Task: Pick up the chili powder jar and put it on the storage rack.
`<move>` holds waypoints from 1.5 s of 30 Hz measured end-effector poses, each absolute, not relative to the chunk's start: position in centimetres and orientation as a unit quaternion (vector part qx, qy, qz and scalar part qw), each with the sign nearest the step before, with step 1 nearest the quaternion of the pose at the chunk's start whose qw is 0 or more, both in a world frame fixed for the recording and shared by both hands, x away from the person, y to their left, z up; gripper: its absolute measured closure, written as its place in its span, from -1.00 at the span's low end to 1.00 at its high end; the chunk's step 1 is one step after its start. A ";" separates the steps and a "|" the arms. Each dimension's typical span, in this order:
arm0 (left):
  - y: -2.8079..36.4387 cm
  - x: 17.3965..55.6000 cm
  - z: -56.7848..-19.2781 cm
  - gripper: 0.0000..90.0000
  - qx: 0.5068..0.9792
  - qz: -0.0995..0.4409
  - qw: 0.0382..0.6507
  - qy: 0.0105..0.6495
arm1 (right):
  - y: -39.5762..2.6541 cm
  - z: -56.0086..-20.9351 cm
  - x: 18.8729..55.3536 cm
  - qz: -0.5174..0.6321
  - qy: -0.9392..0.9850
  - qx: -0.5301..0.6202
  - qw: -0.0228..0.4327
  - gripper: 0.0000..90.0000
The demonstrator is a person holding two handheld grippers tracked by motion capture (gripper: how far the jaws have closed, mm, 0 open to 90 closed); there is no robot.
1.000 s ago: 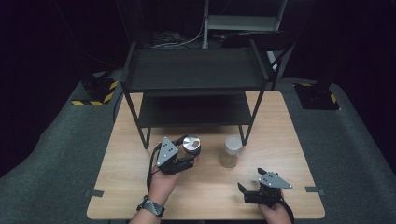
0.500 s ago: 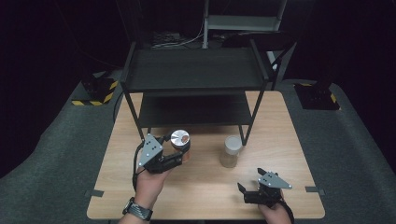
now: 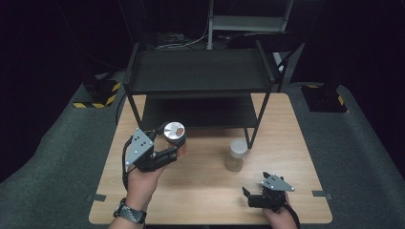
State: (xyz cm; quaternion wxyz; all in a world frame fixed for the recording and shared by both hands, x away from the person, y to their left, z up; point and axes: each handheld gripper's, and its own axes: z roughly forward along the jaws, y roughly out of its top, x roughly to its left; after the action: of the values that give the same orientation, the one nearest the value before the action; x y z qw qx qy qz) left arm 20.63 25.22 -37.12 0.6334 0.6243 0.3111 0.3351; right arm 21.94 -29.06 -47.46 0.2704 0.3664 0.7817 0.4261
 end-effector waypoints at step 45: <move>24.0 24.7 -25.1 -0.23 0.581 0.377 0.654 0.304 | -30.1 -47.7 22.1 0.446 0.776 0.365 0.255 -0.99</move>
State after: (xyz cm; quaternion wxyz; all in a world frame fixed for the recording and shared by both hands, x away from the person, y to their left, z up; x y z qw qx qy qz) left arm 24.67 24.00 -25.07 0.6544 0.5807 0.3042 0.3768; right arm 22.13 -30.07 -47.70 0.2555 0.3654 0.7760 0.4462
